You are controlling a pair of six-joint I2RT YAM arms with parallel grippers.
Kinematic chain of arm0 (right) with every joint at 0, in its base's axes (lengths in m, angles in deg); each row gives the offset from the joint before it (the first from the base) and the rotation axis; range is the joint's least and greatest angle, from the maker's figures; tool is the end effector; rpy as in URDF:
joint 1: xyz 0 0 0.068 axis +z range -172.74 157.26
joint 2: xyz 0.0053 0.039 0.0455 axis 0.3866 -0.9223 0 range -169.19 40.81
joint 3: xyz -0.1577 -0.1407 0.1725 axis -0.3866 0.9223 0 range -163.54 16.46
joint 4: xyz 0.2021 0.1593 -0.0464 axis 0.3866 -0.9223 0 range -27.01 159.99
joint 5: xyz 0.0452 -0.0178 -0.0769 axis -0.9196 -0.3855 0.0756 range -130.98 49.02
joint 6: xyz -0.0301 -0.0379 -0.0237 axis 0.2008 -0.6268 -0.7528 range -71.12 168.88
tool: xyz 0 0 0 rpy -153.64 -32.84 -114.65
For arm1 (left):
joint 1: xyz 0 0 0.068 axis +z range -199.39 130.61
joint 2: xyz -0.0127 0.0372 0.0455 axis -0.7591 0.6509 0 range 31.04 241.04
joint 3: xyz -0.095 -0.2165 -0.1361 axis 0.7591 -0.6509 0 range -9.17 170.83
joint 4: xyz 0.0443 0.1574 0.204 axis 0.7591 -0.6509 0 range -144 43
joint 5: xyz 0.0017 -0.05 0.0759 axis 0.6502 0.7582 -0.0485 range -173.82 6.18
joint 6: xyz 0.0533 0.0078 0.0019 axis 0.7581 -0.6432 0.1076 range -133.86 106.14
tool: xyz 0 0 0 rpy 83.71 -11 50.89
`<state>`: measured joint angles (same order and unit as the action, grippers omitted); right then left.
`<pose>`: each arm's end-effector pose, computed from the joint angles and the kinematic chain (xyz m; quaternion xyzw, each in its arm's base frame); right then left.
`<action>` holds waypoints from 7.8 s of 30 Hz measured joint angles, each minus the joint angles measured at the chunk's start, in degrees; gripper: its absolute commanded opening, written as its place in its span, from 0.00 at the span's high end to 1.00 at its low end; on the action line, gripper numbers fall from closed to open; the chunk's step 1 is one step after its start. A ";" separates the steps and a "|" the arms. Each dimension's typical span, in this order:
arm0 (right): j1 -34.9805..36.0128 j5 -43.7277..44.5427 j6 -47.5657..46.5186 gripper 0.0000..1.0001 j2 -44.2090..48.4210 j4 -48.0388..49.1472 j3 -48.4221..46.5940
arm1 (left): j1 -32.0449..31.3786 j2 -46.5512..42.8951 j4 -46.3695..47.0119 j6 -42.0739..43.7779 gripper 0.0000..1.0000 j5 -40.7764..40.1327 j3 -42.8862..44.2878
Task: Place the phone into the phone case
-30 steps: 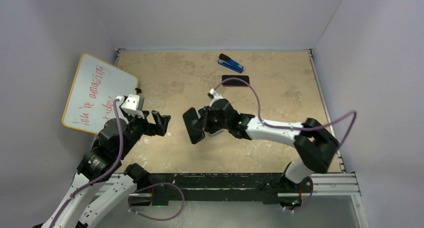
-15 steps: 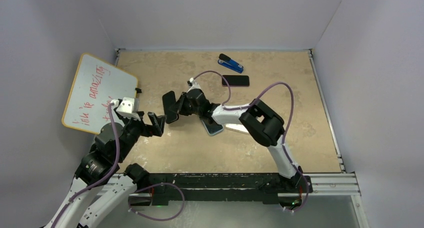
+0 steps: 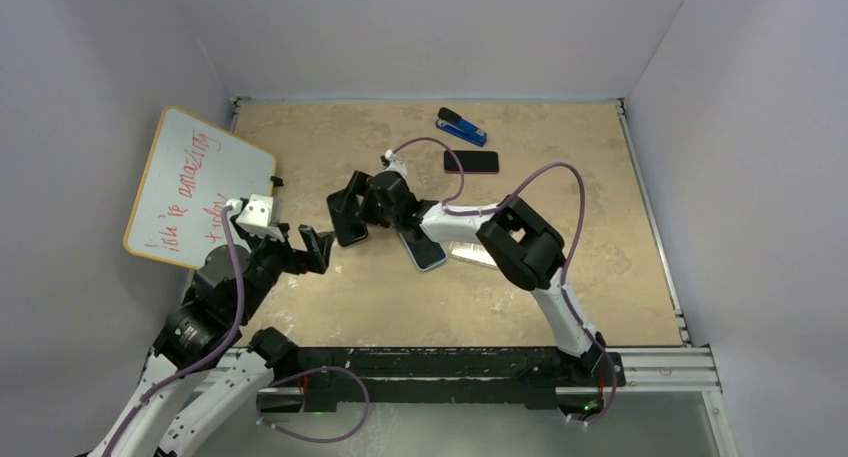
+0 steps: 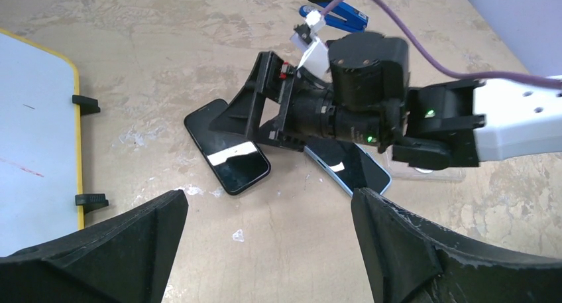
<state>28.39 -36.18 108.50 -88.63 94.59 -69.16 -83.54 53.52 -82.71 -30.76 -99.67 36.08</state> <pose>0.3219 0.3947 0.1550 0.0844 0.8105 0.4567 0.3569 0.0752 -0.0392 0.3404 0.0312 0.7789 -0.1686 0.6033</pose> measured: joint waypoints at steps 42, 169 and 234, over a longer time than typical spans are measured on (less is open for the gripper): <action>-23.43 4.44 -44.15 0.01 -6.97 -28.24 -25.40 | 0.00 0.74 0.04 0.02 0.00 -0.28 -0.15; -23.96 11.32 -18.91 0.91 40.04 -51.69 36.26 | 0.00 8.00 0.48 -9.46 0.00 10.71 -0.46; -35.19 0.98 -43.52 0.01 43.28 -34.67 31.58 | 0.00 7.15 3.43 -3.45 0.01 23.06 -2.54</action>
<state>-6.80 -35.20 64.98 -45.36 59.92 -37.58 -83.54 60.67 -79.28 -34.22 -76.61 33.55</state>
